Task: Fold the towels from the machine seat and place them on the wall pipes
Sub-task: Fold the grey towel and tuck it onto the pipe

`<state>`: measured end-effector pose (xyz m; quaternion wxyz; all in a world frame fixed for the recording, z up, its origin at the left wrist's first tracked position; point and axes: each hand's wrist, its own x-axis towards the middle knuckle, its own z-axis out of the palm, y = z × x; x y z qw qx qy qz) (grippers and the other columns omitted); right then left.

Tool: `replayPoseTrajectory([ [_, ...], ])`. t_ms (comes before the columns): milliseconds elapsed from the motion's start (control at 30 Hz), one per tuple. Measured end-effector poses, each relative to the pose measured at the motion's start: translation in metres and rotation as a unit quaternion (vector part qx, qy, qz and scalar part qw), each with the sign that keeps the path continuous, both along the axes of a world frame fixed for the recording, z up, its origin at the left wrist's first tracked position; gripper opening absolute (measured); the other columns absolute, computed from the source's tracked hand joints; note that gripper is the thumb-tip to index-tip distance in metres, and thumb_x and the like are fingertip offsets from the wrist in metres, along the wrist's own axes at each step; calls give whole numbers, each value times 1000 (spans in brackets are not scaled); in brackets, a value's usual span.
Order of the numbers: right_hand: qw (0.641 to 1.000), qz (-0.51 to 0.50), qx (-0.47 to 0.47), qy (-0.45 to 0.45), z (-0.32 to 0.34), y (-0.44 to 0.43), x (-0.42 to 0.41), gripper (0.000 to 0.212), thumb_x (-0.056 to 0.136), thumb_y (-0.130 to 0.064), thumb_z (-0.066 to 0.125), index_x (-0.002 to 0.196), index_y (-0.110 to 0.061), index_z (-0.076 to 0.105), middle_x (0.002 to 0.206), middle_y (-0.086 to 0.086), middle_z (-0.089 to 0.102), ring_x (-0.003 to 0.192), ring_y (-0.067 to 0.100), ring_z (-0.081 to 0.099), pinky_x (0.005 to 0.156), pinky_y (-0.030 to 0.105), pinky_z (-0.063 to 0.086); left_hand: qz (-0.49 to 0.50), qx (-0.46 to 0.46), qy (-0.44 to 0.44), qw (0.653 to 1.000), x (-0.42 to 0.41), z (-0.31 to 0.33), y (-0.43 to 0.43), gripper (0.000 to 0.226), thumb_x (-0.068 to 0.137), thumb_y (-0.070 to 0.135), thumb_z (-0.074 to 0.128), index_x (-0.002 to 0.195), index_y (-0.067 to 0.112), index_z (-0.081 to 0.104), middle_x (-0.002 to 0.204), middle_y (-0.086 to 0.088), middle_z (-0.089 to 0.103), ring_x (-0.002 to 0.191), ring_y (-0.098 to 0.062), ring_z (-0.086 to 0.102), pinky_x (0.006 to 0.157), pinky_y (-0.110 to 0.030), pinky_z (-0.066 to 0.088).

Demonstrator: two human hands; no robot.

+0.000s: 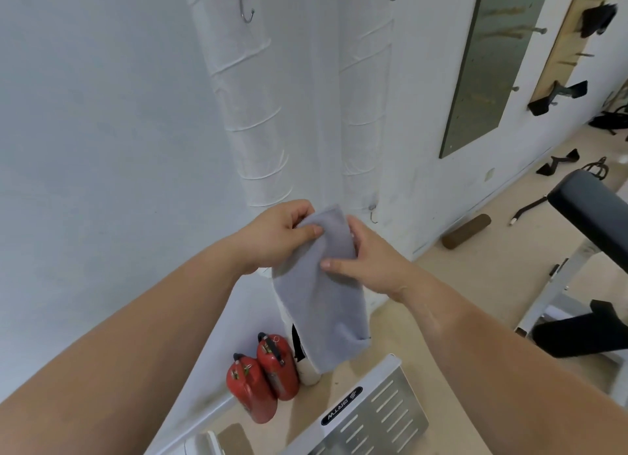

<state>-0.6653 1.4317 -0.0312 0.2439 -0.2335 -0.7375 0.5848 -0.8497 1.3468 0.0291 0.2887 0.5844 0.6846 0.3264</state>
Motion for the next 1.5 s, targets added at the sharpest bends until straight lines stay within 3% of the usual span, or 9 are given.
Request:
replayPoseTrajectory([
  [100, 991, 19, 24, -127, -42, -2, -1, 57, 78, -13, 80, 128, -28, 59, 119, -9, 70, 108, 9, 67, 92, 32, 56, 65, 48, 50, 995, 2, -3, 2, 18, 100, 26, 58, 90, 11, 54, 75, 3, 52, 66, -13, 44, 59, -25, 36],
  [233, 971, 2, 30, -238, -85, -3, 6, 16, 80, -18, 75, 84, -4, 68, 75, 1, 63, 67, 13, 55, 61, 26, 45, 165, 98, 60, 980, -11, -10, 0, 17, 101, 25, 54, 91, 11, 52, 75, 1, 52, 66, -15, 44, 60, -29, 37],
  [533, 973, -173, -151, -26, -102, 17, 37, 9, 89, -4, 64, 88, -12, 65, 78, 6, 64, 73, 18, 59, 68, 41, 56, 410, 68, -5, 909, -68, -71, -34, 19, 99, 23, 51, 96, 4, 52, 83, -7, 54, 75, -26, 50, 64, -38, 44],
  [633, 965, -204, -161, 36, -93, 16, 39, 18, 91, -1, 58, 79, -14, 55, 73, 7, 52, 68, 18, 46, 58, 33, 42, 426, 36, -39, 903, -65, -93, -44, 16, 98, 24, 51, 97, 9, 55, 89, -7, 59, 80, -27, 56, 69, -43, 50],
  [867, 968, -8, -252, 19, -68, 12, 46, 21, 92, 8, 60, 89, -13, 61, 73, -2, 60, 65, 11, 55, 53, 18, 44, 442, 0, -39, 896, -51, -126, -56, 14, 98, 22, 53, 96, 8, 55, 86, -8, 59, 75, -26, 54, 61, -35, 44],
  [1100, 937, 37, -342, 67, -77, 3, 62, 22, 82, -3, 72, 82, -16, 55, 74, 0, 57, 66, 10, 57, 56, 18, 48, 423, -68, 101, 898, -23, -154, -64, 16, 101, 19, 45, 110, 8, 50, 78, -4, 54, 82, -35, 56, 66, -38, 39],
  [1267, 932, 57, -355, 41, -81, -8, 70, 14, 86, -5, 69, 91, -13, 58, 80, 0, 62, 71, 12, 61, 64, 24, 54, 279, -112, 131, 945, 10, -154, -56, 65, 99, 13, 37, 149, 53, 32, 115, -7, 67, 94, -29, 63, 78, -31, 43],
  [1400, 958, 79, -276, -13, -80, -14, 66, 25, 95, 7, 60, 87, -16, 53, 72, -7, 58, 67, 7, 54, 58, 20, 46, 86, -75, 2, 993, 56, -132, -35, 49, 100, 10, 44, 135, 40, 60, 138, 11, 62, 127, -8, 54, 106, -23, 38],
  [1500, 973, 71, -220, -11, -75, -13, 64, 30, 95, 6, 60, 82, -17, 47, 72, -7, 56, 67, 8, 50, 58, 20, 41, 7, -59, -147, 987, 78, -125, -26, 26, 99, 24, 55, 119, 25, 72, 122, 5, 71, 119, -17, 63, 107, -36, 46],
])
